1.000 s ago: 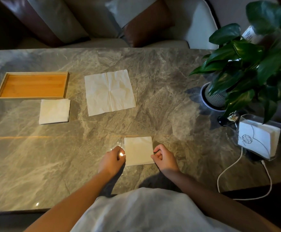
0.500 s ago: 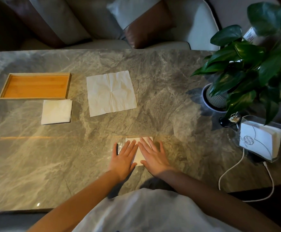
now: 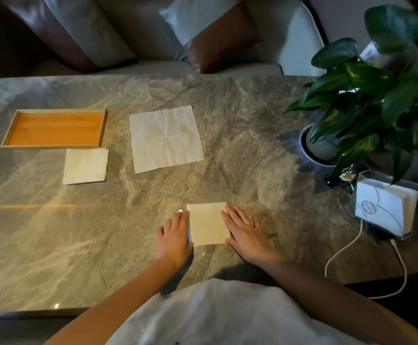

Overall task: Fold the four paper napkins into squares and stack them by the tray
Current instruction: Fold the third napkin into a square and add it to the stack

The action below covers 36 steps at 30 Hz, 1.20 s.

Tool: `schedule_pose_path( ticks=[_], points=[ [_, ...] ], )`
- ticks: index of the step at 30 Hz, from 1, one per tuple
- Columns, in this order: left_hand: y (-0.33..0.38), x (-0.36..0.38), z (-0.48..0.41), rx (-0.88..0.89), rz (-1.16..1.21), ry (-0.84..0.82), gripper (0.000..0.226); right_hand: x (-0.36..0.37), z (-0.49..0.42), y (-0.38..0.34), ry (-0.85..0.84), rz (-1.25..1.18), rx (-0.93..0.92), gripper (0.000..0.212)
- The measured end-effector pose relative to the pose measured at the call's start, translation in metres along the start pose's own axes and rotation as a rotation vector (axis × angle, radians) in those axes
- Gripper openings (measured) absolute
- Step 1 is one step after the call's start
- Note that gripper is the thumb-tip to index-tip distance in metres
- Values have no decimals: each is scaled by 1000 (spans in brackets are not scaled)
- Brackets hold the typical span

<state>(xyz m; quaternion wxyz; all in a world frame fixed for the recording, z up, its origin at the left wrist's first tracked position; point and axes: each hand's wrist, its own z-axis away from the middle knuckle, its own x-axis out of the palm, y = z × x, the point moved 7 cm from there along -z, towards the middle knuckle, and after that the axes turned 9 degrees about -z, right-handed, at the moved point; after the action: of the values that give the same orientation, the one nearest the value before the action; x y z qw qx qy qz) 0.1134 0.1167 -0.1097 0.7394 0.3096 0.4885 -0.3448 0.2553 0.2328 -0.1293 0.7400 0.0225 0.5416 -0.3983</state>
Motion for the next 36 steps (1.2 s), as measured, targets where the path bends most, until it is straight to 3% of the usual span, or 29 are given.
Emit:
schedule_pose_path(
  ticks=[2,7,9,16,24,31,36],
  points=[
    [4,4,0,-91,226,-46,72,-1,0,-1,1,-1,2,78],
    [5,23,0,-510,1130,-179,55,-2,2,-3,-7,-7,16,78],
    [4,28,3,-639,1290,-247,54,-2,2,-3,-10,3,14,77],
    [7,25,-3,-553,1367,-353,11,-4,6,-7,4,-1,45,75],
    [4,13,-1,-551,1342,-396,28,-7,17,-21,127,-131,91,64],
    [-29,-4,6,-533,1422,-394,26,-5,13,-45,470,-872,327,41],
    [-75,-21,10,-495,1476,-373,20,18,-15,-91,366,-1376,474,28]
  ],
)
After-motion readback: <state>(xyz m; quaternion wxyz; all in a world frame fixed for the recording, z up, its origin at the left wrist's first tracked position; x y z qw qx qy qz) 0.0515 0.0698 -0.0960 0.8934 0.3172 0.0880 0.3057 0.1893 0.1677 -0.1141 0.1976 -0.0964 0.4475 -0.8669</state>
